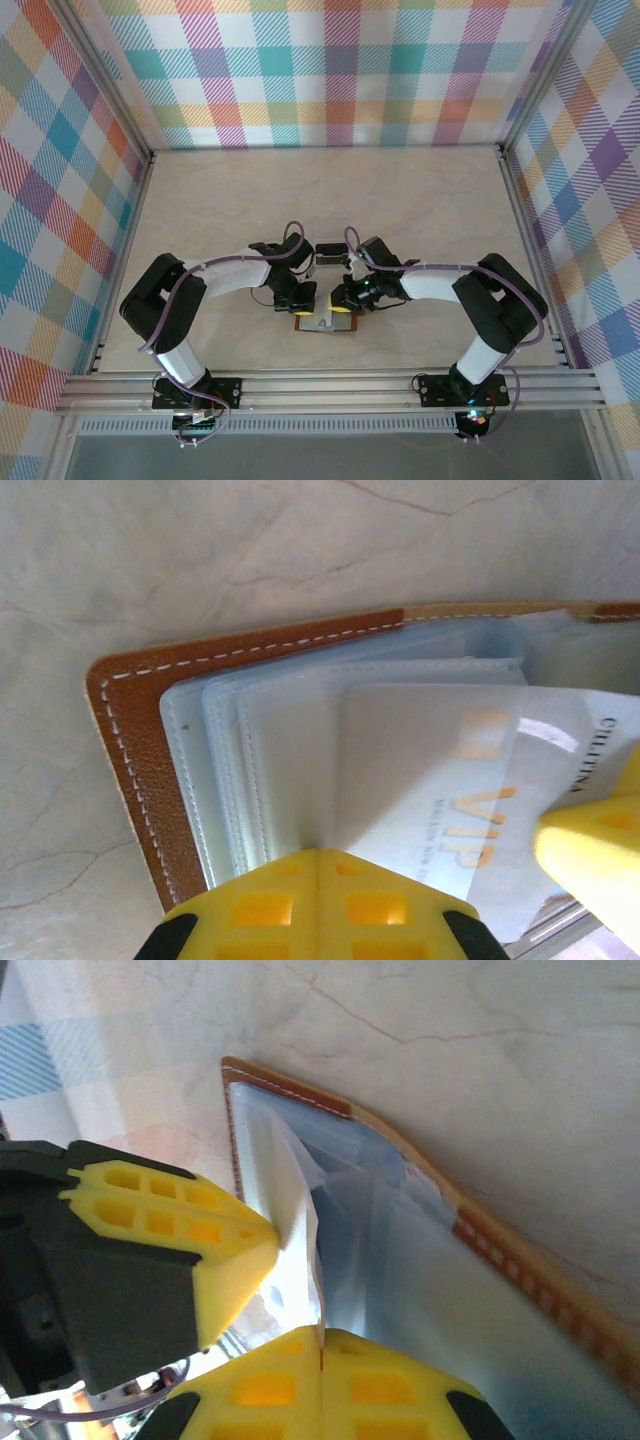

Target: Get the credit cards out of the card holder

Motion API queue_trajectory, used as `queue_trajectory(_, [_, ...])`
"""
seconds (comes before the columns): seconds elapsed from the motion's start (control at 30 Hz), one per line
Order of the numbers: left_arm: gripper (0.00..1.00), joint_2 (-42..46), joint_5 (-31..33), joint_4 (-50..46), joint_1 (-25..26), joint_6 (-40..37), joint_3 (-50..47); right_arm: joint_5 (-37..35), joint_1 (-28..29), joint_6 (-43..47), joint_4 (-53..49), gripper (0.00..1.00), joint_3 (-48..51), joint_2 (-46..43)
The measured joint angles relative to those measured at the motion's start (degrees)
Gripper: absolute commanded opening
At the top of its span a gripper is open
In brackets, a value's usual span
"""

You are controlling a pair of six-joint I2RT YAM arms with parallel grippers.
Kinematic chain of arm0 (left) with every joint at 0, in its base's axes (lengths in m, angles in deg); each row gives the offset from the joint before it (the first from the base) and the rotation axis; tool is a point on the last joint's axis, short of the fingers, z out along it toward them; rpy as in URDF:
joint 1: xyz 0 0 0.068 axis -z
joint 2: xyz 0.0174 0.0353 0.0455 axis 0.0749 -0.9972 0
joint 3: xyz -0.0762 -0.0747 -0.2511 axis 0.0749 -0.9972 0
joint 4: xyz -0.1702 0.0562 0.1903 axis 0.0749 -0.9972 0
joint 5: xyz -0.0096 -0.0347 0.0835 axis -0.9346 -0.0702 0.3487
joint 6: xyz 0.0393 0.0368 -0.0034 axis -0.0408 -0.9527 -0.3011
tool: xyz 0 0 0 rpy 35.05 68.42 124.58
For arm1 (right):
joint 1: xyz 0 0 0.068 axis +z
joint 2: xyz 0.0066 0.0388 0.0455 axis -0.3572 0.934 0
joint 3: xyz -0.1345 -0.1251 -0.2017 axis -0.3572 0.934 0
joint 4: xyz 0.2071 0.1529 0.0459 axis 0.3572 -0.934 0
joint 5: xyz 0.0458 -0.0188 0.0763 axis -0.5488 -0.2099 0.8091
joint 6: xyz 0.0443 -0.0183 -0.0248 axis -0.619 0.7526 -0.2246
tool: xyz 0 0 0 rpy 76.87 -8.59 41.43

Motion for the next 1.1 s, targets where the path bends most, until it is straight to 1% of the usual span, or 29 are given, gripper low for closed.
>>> queue_trajectory(0.17, [0.04,0.42,-0.13,0.74,0.02,0.55,-0.50,-4.44,-0.24,5.35,-10.56,0.03,-3.67,-2.12])
queue_trajectory(0.33, [0.07,1.05,1.16,0.68,0.20,1.27,-0.50,-8.37,-0.31,11.85,-19.17,0.00,-7.85,-4.15])
queue_trajectory(0.43, [0.09,2.01,2.49,-0.17,0.24,1.81,-0.50,-10.93,-0.37,16.26,-22.97,0.00,-9.84,-6.10])
queue_trajectory(0.57, [0.10,4.24,3.82,-0.20,0.24,2.82,-0.37,-13.81,-0.37,24.57,-28.85,0.00,-14.60,-7.69])
queue_trajectory(0.7, [0.11,6.36,5.46,-0.17,0.15,3.02,-0.26,-17.09,-0.42,36.74,-33.11,0.00,-19.52,-8.09])
queue_trajectory(0.83, [0.11,8.50,6.21,0.44,-1.29,3.02,-0.92,-20.35,-0.42,52.33,-36.85,0.00,-23.34,-8.13])
queue_trajectory(0.97, [0.11,10.43,5.84,2.05,-5.25,3.08,-4.37,-26.40,-0.42,67.82,-39.60,0.00,-29.51,-6.97])
queue_trajectory(1.1, [0.11,10.60,4.50,3.26,-8.96,2.99,-7.08,-29.90,-1.14,81.57,-41.42,0.00,-38.42,-1.62])
